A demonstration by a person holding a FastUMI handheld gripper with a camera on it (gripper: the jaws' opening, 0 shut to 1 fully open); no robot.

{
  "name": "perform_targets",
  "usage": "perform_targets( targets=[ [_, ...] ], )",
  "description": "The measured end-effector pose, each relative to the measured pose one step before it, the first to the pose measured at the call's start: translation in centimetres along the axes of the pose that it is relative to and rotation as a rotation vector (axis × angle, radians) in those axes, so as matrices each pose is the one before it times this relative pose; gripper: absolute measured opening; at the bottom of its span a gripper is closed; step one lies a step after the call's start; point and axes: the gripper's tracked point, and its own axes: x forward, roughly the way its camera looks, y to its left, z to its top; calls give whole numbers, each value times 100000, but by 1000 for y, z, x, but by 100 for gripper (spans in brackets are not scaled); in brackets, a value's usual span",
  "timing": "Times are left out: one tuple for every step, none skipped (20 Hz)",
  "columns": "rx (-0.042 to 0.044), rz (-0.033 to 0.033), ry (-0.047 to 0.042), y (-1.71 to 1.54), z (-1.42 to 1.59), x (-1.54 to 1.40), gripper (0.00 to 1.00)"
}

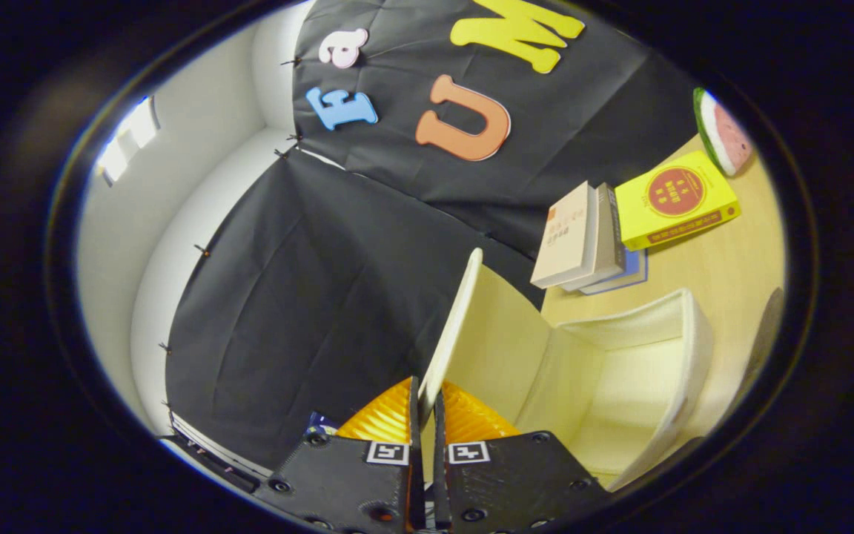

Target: Open the storage box then place both shoes into the box .Put the left shoe in first, then the right shoe, with the right side of both shoes facing outward in a uniform manner.

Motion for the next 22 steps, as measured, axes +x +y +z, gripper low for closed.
perform_targets(
  targets=[
    [-173, -183, -197, 571, -11, 1177, 5],
    [-265, 264, -18, 570, -40, 1207, 9],
    [-492, -41, 722, 578, -345, 1464, 9],
    [-510, -446, 684, 348, -404, 1396, 9],
    [-710, -258, 1056, 481, -328, 1496, 9],
    [-1215, -1691, 1081, 302, -365, 1503, 9],
    [-1840, -789, 758, 248, -437, 1368, 14],
    [-1361, -1338, 708, 219, -293, 1551, 15],
    [-517, -784, 964, 106, -213, 1123, 15],
    [373, -602, 435, 149, -249, 1153, 17],
    [216, -1860, 47, -209, 97, 571, 18],
    [179, -1529, -119, -211, -197, 821, 27],
    [-342, -585, -274, 82, -59, 437, 38],
    [-559, -537, -690, 101, -67, 356, 49],
    [-805, -668, -395, -138, -88, 142, 60],
    [-594, -1189, -169, -115, -161, 90, 71],
    [-756, -1171, -616, -268, -59, -39, 77],
    [-1038, -258, -255, 216, -116, -329, 83],
    [-1038, -387, -563, 14, -94, -401, 87],
    [-1403, -1126, -494, -11, -119, -701, 96],
    [-1577, -1519, -1000, -208, 79, -785, 96],
    [-1713, -1652, -1097, -185, -16, -882, 95]
  ],
)
